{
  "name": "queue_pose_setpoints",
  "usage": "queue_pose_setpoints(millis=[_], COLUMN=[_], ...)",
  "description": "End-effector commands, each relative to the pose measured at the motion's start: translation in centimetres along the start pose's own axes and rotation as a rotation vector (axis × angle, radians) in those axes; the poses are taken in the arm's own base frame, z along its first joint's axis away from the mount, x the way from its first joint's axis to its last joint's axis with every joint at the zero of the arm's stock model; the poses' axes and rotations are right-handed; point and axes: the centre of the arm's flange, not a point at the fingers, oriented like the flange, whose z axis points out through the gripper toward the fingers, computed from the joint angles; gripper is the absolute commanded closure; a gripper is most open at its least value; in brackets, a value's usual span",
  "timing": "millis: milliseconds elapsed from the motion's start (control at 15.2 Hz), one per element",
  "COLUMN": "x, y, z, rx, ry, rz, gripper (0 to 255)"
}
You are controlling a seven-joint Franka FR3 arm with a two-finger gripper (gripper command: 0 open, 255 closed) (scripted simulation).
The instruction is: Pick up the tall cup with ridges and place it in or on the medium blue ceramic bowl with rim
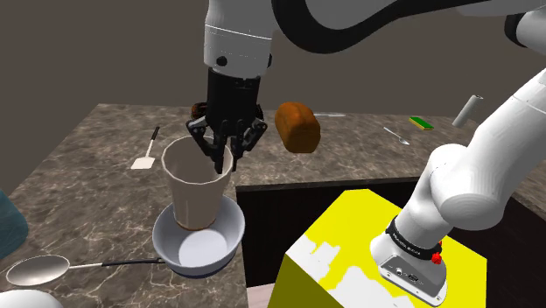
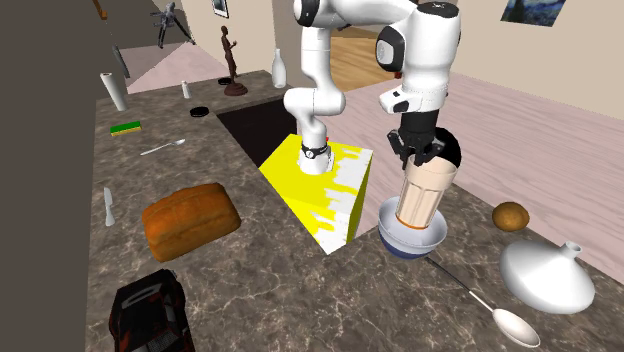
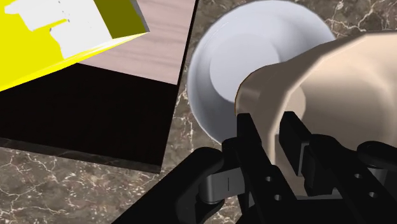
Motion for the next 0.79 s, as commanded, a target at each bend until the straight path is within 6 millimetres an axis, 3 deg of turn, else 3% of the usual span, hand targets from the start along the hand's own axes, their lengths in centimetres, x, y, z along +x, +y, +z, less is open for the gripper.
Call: queue_pose_setpoints(millis=[0, 594, 660, 726], x=[0.02, 0.05, 0.05, 0.05], y=[0.03, 0.08, 0.08, 0.08], z=[1.06, 1.57, 1.57, 1.57], rx=[0.001, 0.001, 0.001, 0.001], ry=[0.001, 0.001, 0.001, 0.001], rz=[0.000, 0.000, 0.000, 0.000], gripper=[255, 255, 0, 0])
